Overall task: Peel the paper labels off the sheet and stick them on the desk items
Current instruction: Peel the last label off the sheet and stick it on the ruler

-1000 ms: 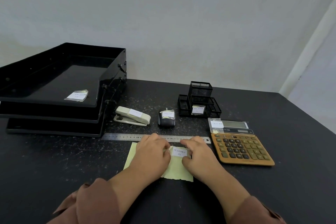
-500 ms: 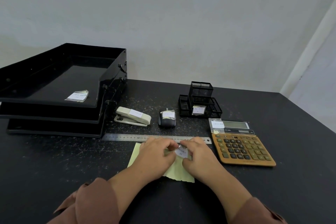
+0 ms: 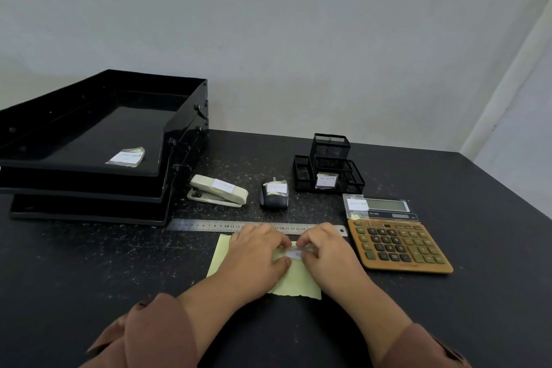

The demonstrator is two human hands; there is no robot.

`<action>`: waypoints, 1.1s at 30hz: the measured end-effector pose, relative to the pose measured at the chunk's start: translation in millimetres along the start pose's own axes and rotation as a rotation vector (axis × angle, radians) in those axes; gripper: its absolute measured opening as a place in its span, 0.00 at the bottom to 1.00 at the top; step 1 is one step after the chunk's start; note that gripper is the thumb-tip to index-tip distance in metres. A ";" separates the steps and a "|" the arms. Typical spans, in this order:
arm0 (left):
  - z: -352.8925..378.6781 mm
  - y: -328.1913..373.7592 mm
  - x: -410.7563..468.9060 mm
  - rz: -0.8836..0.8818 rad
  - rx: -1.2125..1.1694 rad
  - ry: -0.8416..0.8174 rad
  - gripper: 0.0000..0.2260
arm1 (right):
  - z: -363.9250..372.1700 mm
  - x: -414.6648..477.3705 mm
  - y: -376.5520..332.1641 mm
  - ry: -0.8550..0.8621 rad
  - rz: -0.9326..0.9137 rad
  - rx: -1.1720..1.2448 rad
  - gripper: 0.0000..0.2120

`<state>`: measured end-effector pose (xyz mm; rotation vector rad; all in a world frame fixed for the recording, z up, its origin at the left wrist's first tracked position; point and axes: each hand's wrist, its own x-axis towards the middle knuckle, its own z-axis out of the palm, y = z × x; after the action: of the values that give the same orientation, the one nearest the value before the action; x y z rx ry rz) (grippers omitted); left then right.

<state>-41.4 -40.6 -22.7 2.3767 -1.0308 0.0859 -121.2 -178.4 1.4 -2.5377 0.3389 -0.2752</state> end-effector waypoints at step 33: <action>-20.9 7.1 -3.4 -0.086 -0.479 0.215 0.09 | -3.8 -5.6 -3.2 0.101 -0.188 0.172 0.10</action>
<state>-45.5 -31.8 -2.6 1.9248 -0.7466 0.0543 -127.0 -176.0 5.5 -2.3926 0.1080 -0.4841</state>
